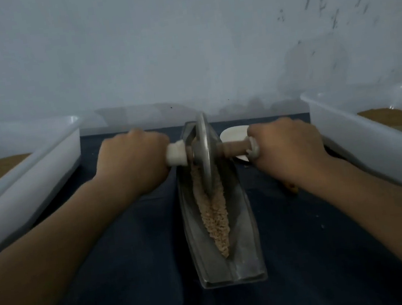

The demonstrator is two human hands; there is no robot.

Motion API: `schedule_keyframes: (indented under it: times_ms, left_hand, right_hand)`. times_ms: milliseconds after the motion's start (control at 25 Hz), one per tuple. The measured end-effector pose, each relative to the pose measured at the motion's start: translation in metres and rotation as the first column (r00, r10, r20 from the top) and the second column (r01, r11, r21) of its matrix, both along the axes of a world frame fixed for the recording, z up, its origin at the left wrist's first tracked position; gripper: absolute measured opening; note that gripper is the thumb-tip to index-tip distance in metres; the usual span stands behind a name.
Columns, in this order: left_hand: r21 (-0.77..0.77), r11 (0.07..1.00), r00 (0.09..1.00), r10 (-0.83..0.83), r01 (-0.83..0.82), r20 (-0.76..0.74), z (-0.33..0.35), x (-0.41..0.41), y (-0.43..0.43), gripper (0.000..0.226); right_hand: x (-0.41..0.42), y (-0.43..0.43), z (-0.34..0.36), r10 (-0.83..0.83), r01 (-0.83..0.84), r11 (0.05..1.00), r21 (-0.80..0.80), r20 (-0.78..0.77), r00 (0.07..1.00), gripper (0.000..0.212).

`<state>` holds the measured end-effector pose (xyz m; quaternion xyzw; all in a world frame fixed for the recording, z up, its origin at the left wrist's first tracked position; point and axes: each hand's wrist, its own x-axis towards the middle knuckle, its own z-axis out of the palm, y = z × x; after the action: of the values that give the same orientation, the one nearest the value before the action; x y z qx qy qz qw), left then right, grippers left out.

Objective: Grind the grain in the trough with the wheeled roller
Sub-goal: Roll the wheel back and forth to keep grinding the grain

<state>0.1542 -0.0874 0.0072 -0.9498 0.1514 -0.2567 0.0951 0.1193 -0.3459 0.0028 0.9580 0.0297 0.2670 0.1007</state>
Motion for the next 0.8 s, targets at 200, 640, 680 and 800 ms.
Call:
schedule_keyframes:
  times_ms: [200, 640, 680, 800]
  left_hand:
    - [0.021, 1.000, 0.989, -0.001, -0.003, 0.145, 0.003, 0.044, -0.012, 0.014]
    - [0.043, 0.997, 0.997, -0.059, 0.057, 0.051, 0.000, -0.068, 0.012, 0.026]
    - [0.064, 0.995, 0.996, -0.075, 0.072, 0.057, 0.004, -0.076, 0.014, 0.028]
    - [0.091, 0.993, 0.997, -0.071, 0.070, 0.011, 0.010, -0.073, 0.009, 0.026]
  right_hand:
    - [0.054, -0.011, -0.008, 0.021, -0.025, 0.995, 0.101, 0.043, 0.999, 0.025]
    - [-0.065, 0.001, 0.007, 0.093, -0.091, 0.995, 0.028, -0.066, 0.994, 0.018]
    - [-0.073, 0.001, 0.008, 0.091, -0.089, 0.996, 0.026, -0.083, 0.992, 0.018]
    - [-0.073, 0.004, 0.014, 0.116, -0.114, 0.993, 0.023, -0.099, 0.988, 0.022]
